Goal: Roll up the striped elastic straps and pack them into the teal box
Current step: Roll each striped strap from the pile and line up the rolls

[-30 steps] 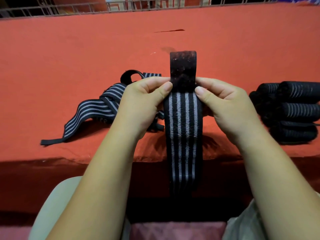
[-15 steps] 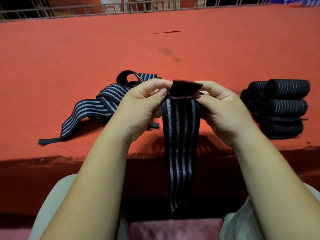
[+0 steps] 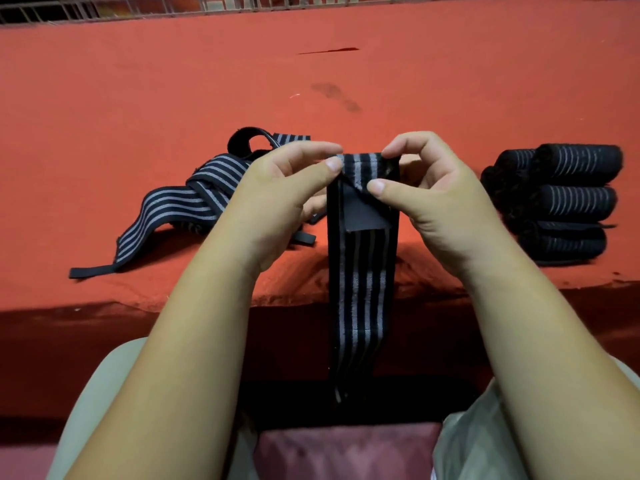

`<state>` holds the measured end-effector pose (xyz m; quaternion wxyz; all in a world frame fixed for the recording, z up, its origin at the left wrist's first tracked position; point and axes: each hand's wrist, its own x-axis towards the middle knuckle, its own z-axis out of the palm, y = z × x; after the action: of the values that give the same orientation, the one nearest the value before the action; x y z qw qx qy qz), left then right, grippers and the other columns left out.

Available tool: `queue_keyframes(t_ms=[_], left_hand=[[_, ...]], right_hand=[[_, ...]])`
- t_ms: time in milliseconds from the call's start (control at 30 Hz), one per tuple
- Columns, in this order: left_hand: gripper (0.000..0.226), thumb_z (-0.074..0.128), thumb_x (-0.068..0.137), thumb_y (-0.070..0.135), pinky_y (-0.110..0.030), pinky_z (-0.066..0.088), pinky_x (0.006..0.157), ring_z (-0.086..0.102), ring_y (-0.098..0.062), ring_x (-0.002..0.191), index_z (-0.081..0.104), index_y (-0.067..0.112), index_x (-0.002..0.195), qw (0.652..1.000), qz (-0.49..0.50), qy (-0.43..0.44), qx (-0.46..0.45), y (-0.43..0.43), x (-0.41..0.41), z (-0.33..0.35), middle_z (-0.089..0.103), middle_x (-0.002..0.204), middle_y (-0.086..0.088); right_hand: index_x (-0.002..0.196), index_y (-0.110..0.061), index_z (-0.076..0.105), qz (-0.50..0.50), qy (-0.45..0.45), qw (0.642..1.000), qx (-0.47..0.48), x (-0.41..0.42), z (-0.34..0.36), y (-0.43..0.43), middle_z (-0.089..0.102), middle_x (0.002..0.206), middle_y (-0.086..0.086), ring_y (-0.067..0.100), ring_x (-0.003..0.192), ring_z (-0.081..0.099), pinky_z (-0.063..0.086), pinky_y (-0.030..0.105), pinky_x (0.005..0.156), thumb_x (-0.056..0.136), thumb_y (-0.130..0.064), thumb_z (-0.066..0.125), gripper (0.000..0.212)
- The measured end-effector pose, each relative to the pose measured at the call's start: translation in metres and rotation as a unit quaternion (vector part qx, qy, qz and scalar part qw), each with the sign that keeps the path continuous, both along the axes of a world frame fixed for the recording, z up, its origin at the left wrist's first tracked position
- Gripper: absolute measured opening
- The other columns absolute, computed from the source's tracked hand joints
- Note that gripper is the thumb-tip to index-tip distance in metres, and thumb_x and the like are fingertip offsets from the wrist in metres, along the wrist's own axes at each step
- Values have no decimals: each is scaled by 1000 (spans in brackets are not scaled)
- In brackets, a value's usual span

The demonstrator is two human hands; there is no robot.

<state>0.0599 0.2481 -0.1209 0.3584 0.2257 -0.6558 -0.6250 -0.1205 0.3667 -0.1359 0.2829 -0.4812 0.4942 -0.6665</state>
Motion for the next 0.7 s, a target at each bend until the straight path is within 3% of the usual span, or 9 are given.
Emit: queue_keyframes(t_ms=[67,100,167,233,333,467,500,633,700], left_hand=[[19,76,102,25,-62,56,108,74,-28,110,80,14,116,999,-18,-41,-24,3,0,-2,80,117,-14],[18,78,100,26,-58,61,102,76,-27,109,80,14,114,998,-20,-55,-39,5,0,-3,82,111,-9],[13,77,101,19,-31,65,73,79,-21,97,79,12,112,997,-10,-51,-48,10,-1,-4,81,99,-2],[14,74,102,14,-21,58,62,79,-17,87,78,8,114,998,7,-39,-44,14,-3,-4,81,98,-4],[11,74,102,12,-36,63,75,79,-21,90,79,8,111,998,35,-12,-56,12,-4,-1,82,100,-4],[15,78,99,24,-77,58,86,79,-39,96,82,18,113,996,62,-9,-68,6,-3,-1,83,108,-6],[16,78,99,24,-78,57,87,79,-39,98,81,18,113,996,62,-5,-67,7,-4,-1,83,108,-6],[20,76,102,22,-52,63,95,79,-28,108,78,16,121,997,48,4,-65,5,-5,-2,82,114,-5],[23,79,99,29,-61,62,96,75,-42,109,78,21,120,997,29,-24,-72,2,-4,-5,78,113,-15]], right_hand=[[122,-18,59,-13,12,1000,1,2,-1,1,70,108,22,26,100,70,62,39,90,94,4,75,39],[126,-16,57,-16,14,1000,3,3,-2,1,70,115,28,29,103,71,62,42,94,94,5,76,43],[133,-12,54,-14,2,1000,6,4,-4,-1,69,124,30,28,109,72,61,43,100,94,5,75,47],[136,-6,55,-4,-19,1000,14,4,-5,0,71,127,26,28,116,73,58,43,104,96,1,76,46],[132,-5,68,26,11,997,75,0,-7,8,77,125,16,35,122,72,57,49,108,102,-12,71,31],[122,-8,77,49,59,988,133,-2,-16,15,80,117,13,39,112,76,57,60,101,104,-18,69,23],[121,-8,77,39,59,989,130,-1,-16,14,81,116,14,39,110,76,57,62,100,104,-17,69,22],[118,-9,78,8,45,991,127,0,-17,9,81,112,14,34,104,78,57,64,100,102,-14,70,18],[117,-9,79,-4,41,992,121,0,-17,6,81,112,12,32,106,78,58,62,102,102,-13,70,17]])
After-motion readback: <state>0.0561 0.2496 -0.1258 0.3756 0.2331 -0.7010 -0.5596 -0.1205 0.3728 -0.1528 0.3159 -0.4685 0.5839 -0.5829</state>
